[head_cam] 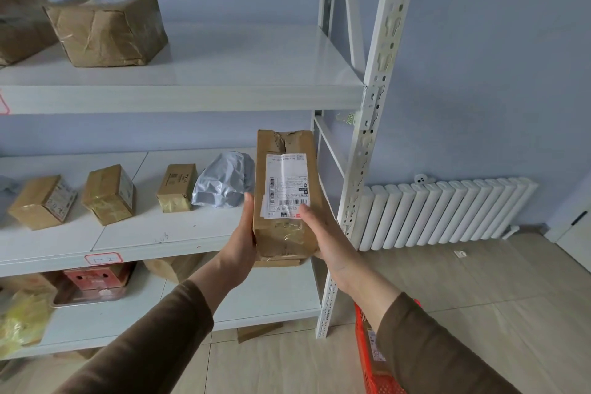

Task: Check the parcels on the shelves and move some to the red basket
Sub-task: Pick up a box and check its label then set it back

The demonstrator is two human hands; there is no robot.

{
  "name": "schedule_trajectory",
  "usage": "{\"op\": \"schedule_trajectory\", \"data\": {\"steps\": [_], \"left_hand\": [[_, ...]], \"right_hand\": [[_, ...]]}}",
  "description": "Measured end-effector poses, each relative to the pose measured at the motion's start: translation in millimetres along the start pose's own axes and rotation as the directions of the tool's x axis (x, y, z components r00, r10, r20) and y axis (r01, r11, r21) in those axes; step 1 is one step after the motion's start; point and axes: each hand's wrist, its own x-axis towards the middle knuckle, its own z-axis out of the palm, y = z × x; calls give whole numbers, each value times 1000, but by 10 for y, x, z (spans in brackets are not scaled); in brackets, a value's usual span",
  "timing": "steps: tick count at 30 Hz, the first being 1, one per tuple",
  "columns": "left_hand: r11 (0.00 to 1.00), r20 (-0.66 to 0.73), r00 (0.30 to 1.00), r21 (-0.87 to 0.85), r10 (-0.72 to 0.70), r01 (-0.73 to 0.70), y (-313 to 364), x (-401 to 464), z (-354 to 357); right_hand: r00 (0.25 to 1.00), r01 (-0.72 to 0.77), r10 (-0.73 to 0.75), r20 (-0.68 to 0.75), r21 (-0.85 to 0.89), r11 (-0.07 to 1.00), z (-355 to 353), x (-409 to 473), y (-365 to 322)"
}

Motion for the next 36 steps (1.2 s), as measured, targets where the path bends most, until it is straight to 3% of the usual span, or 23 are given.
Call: {"op": "schedule_trajectory", "data": {"steps": [3,7,9,12,14,16,19,21,26,32,36], "left_hand": [[961,77,995,-262,-68,86,34,22,-40],[891,43,992,-437,-118,125,-91,113,-204],[877,34,990,-461,-134,135,-153,136,-252],[872,8,987,-466,-163,148,-247,200,-307],[885,-38,985,-446,-167,133,-280,258,-332],[911,-88,984,-398,-153,106,-263,307,-328],[955,-149,982,-288,-112,65,-211,426,-313],[981,-155,981,-175,-113,85,-188,550,-274],[990,-171,976,-60,-137,129,-164,1059,-196],[992,-105,987,21,-122,125,18,1725,-165],[987,-57,987,58,-147,150,39,2129,-231]], "right_hand": [[950,200,-272,-152,-371,907,119,62,24],[915,183,-401,-47,-837,516,374,-73,3],[902,189,-432,8,-907,377,483,-138,-11],[893,207,-447,53,-930,304,518,-90,46],[894,229,-444,57,-911,343,483,-5,119],[899,275,-437,29,-814,511,411,132,246],[949,240,-306,-67,-471,849,244,377,421],[975,143,-180,-133,-245,959,125,558,490],[949,3,-44,-313,-131,991,-97,1158,581],[912,-158,180,-368,90,983,-241,1946,561],[884,-171,202,-421,112,979,-319,2364,609]]}}
